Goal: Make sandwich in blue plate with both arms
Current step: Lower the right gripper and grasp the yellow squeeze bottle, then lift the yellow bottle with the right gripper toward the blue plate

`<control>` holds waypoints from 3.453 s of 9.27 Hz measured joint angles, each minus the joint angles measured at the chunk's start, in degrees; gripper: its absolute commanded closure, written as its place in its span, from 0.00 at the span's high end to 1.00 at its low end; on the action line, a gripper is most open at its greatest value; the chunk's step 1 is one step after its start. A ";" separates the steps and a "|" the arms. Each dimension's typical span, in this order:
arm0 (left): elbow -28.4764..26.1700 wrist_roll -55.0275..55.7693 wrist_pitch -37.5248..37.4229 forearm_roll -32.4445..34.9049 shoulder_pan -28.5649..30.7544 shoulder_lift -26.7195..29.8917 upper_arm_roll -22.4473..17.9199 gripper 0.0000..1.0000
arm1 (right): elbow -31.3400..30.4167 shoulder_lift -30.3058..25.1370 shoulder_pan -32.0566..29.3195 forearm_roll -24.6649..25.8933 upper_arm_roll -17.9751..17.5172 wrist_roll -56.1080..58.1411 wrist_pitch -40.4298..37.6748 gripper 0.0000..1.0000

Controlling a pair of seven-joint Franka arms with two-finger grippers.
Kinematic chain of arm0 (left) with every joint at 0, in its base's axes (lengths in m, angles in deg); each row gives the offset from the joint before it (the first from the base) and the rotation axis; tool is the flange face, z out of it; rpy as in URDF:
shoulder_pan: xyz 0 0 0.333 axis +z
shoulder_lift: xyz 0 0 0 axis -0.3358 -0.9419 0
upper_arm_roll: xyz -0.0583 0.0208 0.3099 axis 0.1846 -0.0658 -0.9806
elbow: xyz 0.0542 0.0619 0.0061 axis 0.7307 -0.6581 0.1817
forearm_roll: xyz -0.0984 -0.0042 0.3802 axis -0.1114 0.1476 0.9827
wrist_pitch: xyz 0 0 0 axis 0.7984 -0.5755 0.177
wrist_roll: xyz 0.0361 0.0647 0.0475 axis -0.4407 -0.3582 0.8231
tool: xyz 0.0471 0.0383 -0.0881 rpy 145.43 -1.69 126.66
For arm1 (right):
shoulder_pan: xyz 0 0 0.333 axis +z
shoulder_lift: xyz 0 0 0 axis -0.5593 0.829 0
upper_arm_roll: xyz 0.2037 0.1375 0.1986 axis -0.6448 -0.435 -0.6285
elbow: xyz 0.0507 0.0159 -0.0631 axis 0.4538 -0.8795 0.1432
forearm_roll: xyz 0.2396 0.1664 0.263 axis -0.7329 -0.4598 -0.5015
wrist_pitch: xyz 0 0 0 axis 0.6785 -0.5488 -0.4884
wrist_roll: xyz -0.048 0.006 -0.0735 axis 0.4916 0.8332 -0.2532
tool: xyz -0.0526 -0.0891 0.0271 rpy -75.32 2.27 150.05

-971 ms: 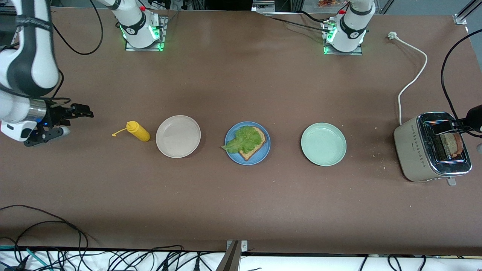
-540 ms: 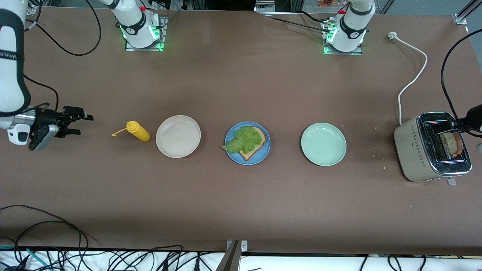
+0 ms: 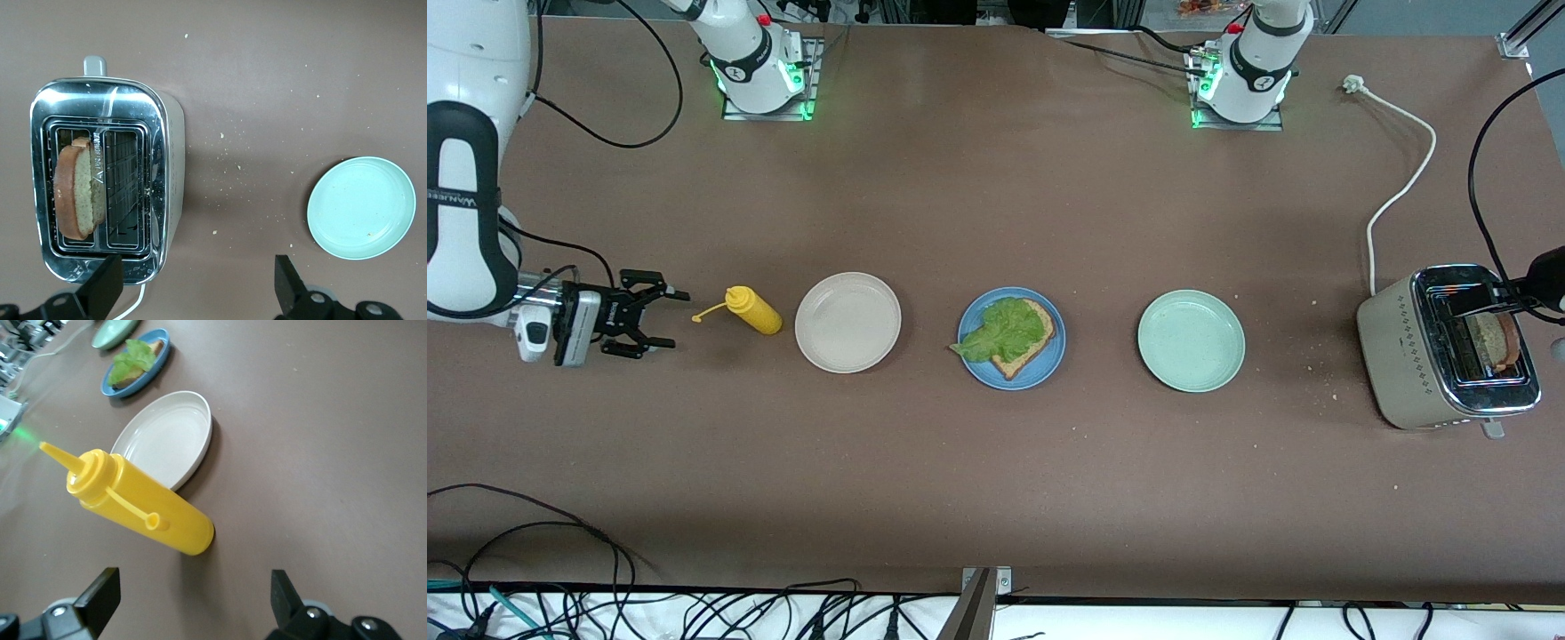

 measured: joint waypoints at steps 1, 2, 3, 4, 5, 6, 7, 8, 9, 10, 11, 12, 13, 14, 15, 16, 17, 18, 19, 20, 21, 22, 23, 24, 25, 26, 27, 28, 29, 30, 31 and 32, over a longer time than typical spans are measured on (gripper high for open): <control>0.00 0.00 -0.05 0.00 0.00 0.00 -0.01 1.00 | -0.03 2.70 -0.30 -4.85 -0.01 6.97 -2.50 1.00; 0.00 0.00 -0.08 0.00 0.00 0.00 -0.03 1.00 | -0.06 5.52 -0.63 -9.06 -0.04 13.56 -4.89 1.00; 0.00 0.00 -0.12 0.00 0.00 0.00 -0.04 1.00 | -0.04 8.06 -0.79 -12.38 -0.06 19.22 -6.95 1.00; 0.00 0.00 -0.35 0.00 0.00 0.00 -0.05 1.00 | 0.00 9.76 -0.80 -14.25 -0.19 24.01 -8.60 1.00; 0.00 0.00 -0.42 0.00 0.00 -0.01 -0.04 1.00 | 0.05 10.73 -0.82 -16.34 -0.53 28.41 -10.53 1.00; 0.00 0.00 -0.43 0.00 0.00 0.00 -0.04 1.00 | 0.07 11.39 -0.87 -17.83 -0.86 31.31 -13.06 1.00; 0.00 0.00 -0.49 0.00 0.00 0.00 -0.04 1.00 | 0.07 12.35 -0.95 -19.49 -1.15 34.00 -15.36 1.00; 0.00 0.00 -0.53 0.00 0.00 -0.01 -0.05 1.00 | 0.08 13.29 -1.11 -20.78 -1.74 36.40 -16.64 1.00; 0.00 0.00 -0.56 0.00 0.00 0.00 -0.04 1.00 | 0.08 14.04 -1.23 -21.21 -2.37 38.20 -17.64 1.00; 0.00 0.00 -0.58 0.00 0.00 0.00 -0.04 1.00 | 0.09 14.59 -1.41 -21.43 -2.72 39.32 -18.45 0.94; 0.00 0.00 -0.60 0.00 0.00 0.00 -0.04 1.00 | 0.09 14.84 -1.71 -21.57 -3.06 39.86 -19.06 0.63; 0.00 0.00 -0.63 0.00 0.00 0.00 -0.04 1.00 | 0.14 14.84 -1.86 -21.66 -3.36 39.92 -19.26 0.39; 0.00 0.00 -0.66 0.00 0.00 0.00 -0.04 1.00 | 0.20 14.84 -1.87 -21.75 -3.45 39.92 -19.31 0.26; 0.00 0.00 -0.67 0.00 0.00 0.00 -0.05 1.00 | 0.24 14.84 -1.89 -21.80 -3.46 39.90 -19.31 0.17; 0.00 0.00 -0.88 0.00 0.00 -0.01 -0.04 1.00 | 0.33 14.84 -1.89 -21.84 -3.47 39.75 -19.31 0.12; 0.00 0.00 -1.03 0.00 0.00 0.00 0.00 1.00 | 0.71 14.84 -1.89 -21.90 -3.53 39.08 -19.31 0.12; 0.00 0.00 -1.16 0.00 -0.01 -0.01 0.03 1.00 | 1.47 14.84 -1.86 -21.90 -3.57 37.40 -19.31 0.12; 0.00 0.00 -1.22 0.00 -0.02 0.00 0.04 1.00 | 2.44 14.84 -1.80 -21.90 -3.59 34.99 -19.30 0.12; 0.00 0.00 -1.25 0.00 -0.02 0.00 0.04 1.00 | 3.70 14.78 -1.50 -21.89 -3.59 31.46 -19.29 0.12; 0.00 0.00 -1.33 0.00 -0.02 0.00 0.04 1.00 | 5.95 14.71 -0.59 -20.44 -2.97 26.83 -19.22 0.12; 0.00 0.00 -1.44 0.00 -0.02 -0.01 0.01 1.00 | 9.54 14.54 0.28 -16.02 -2.50 21.03 -19.23 0.12; 0.00 0.00 -1.50 0.00 -0.02 0.00 0.01 1.00 | 13.14 14.18 1.15 -12.08 -2.46 14.30 -19.25 0.12; 0.00 0.00 -1.55 0.00 -0.01 0.00 -0.01 1.00 | 16.21 13.62 2.47 -9.51 -2.35 7.91 -19.24 0.07; 0.00 0.00 -1.57 0.00 -0.02 0.00 -0.01 1.00 | 19.21 13.20 3.99 -6.68 -2.23 1.59 -19.23 0.07; 0.00 0.00 -1.58 0.00 -0.01 0.00 -0.01 1.00 | 22.77 12.97 5.44 -2.32 -2.22 -3.67 -19.23 0.06; 0.00 0.00 -1.64 0.00 -0.01 0.00 -0.01 1.00 | 26.50 12.61 7.24 1.74 -2.31 -9.12 -19.27 0.05; 0.00 0.00 -1.69 0.00 0.00 0.00 -0.02 1.00 | 29.31 12.08 9.91 4.76 -2.26 -14.89 -19.27 0.05; 0.00 0.00 -1.72 0.00 0.00 -0.01 -0.02 1.00 | 31.76 11.84 12.87 8.22 -2.20 -20.43 -19.13 0.05; 0.00 0.00 -1.74 0.00 0.00 -0.01 -0.02 1.00 | 34.67 11.79 16.02 13.00 -2.20 -25.77 -19.03 0.05; 0.00 0.00 -1.76 0.00 0.00 0.00 -0.03 1.00 | 37.25 11.74 19.54 17.43 -2.17 -30.89 -19.01 0.05; 0.00 0.00 -1.77 0.00 0.00 0.00 -0.03 1.00 | 38.81 11.73 23.24 21.50 -2.02 -35.95 -18.93 0.05; 0.00 0.00 -1.78 0.00 0.00 0.00 0.00 1.00 | 39.91 11.75 27.15 25.36 -1.86 -40.91 -18.34 0.05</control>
